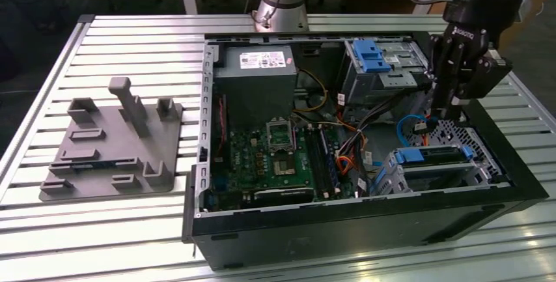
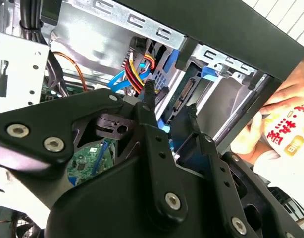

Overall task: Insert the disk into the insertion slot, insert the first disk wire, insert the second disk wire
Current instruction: 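Insert the first disk wire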

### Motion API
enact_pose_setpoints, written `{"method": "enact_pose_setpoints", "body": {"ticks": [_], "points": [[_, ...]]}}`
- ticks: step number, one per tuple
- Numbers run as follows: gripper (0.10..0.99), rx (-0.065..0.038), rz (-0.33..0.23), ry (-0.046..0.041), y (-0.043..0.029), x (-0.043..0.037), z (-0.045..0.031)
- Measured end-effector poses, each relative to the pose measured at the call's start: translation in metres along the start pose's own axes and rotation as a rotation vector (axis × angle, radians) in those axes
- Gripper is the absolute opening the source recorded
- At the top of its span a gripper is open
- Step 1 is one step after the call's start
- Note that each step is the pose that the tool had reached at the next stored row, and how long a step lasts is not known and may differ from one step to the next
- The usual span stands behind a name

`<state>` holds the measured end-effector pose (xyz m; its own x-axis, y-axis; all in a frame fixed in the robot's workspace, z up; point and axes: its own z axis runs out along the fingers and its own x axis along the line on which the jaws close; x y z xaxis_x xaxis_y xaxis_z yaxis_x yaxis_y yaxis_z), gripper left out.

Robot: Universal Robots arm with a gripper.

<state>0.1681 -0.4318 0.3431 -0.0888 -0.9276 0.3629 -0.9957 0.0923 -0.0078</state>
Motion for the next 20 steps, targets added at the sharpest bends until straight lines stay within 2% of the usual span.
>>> {"method": "enact_pose_setpoints", "body": {"ticks": [7,8,9,14,16,20], "points": [[0.392,-0.001,-0.001,0.0014,0.0002,-0.0024,0.0],[0.322,-0.002,-0.001,0.0016,0.0003,-0.003,-0.0001],[0.322,-0.002,-0.001,0.0021,0.0003,-0.0038,-0.0003],[0.322,-0.003,-0.001,0.0092,0.001,-0.0104,0.0001],[0.322,-0.003,-0.001,0.0146,0.0012,-0.0135,0.0021],[0.322,0.0,0.0,0.036,0.0019,-0.0216,0.0018]]}}
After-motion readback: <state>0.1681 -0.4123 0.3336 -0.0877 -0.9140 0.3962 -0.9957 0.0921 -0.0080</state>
